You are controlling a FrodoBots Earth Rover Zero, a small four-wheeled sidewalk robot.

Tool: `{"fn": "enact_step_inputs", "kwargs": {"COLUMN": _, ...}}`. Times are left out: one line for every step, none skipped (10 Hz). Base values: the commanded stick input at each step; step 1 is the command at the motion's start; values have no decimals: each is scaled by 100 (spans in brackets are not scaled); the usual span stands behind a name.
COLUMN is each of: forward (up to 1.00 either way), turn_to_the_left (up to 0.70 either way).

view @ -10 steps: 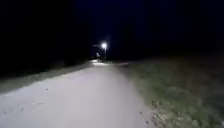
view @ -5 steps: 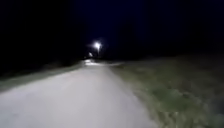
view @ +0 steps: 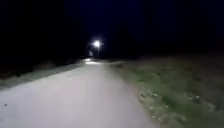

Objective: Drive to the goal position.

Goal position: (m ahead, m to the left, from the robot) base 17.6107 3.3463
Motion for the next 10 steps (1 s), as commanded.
{"fn": "enact_step_inputs", "kwargs": {"forward": 100, "turn_to_the_left": 4}}
{"fn": "enact_step_inputs", "kwargs": {"forward": 100, "turn_to_the_left": 16}}
{"fn": "enact_step_inputs", "kwargs": {"forward": 100, "turn_to_the_left": 36}}
{"fn": "enact_step_inputs", "kwargs": {"forward": 100, "turn_to_the_left": 24}}
{"fn": "enact_step_inputs", "kwargs": {"forward": 100, "turn_to_the_left": 5}}
{"fn": "enact_step_inputs", "kwargs": {"forward": 100, "turn_to_the_left": 0}}
{"fn": "enact_step_inputs", "kwargs": {"forward": 100, "turn_to_the_left": 0}}
{"fn": "enact_step_inputs", "kwargs": {"forward": 100, "turn_to_the_left": 0}}
{"fn": "enact_step_inputs", "kwargs": {"forward": 100, "turn_to_the_left": 0}}
{"fn": "enact_step_inputs", "kwargs": {"forward": 100, "turn_to_the_left": 0}}
